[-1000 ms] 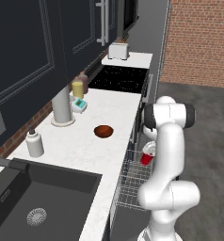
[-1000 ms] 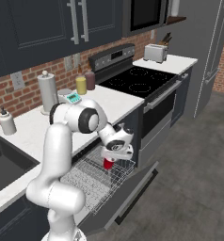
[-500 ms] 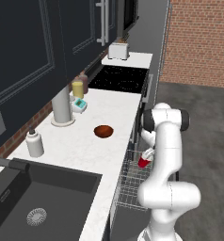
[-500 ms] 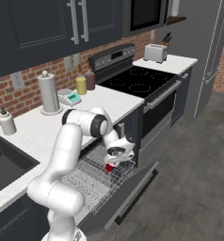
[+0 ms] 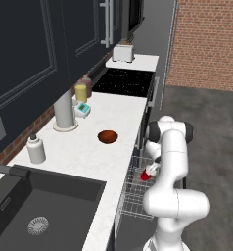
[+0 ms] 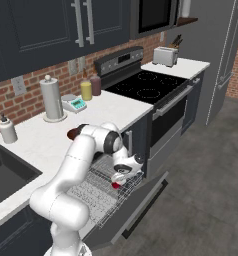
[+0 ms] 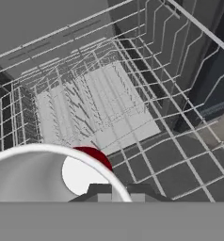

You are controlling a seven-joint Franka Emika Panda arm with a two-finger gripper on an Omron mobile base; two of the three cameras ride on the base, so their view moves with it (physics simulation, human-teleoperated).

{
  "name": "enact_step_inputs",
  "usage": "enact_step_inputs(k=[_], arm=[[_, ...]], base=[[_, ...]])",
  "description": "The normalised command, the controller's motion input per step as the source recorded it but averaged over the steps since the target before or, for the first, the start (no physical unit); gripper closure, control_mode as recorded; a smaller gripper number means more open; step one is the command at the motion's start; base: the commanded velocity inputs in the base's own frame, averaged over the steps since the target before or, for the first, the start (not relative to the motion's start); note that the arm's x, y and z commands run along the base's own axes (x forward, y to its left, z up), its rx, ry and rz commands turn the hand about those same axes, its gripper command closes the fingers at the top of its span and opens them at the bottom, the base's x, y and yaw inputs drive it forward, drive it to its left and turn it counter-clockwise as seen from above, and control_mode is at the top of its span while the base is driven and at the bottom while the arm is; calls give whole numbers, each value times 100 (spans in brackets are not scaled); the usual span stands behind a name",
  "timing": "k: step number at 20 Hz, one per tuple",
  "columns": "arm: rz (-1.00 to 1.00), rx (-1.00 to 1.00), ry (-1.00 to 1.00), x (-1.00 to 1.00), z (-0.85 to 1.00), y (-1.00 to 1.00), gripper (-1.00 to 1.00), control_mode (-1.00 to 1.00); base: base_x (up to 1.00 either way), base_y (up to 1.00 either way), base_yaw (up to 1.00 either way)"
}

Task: Pick up the cup and bowl from the counter, place them in the dishwasher, and close the dishwasher door.

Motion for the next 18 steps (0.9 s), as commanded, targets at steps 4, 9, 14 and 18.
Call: enact_step_inputs(k=[4, 9, 14, 18], arm=[[2, 0, 0, 38, -42, 1, 100, -100], [1, -2, 0, 33, -52, 0, 100, -100], [2, -7, 0, 19, -65, -1, -100, -100], [1, -10, 1, -8, -75, -38, -100, -100]], base=[[0, 0, 0], [0, 0, 0], [0, 0, 0], [0, 0, 0]])
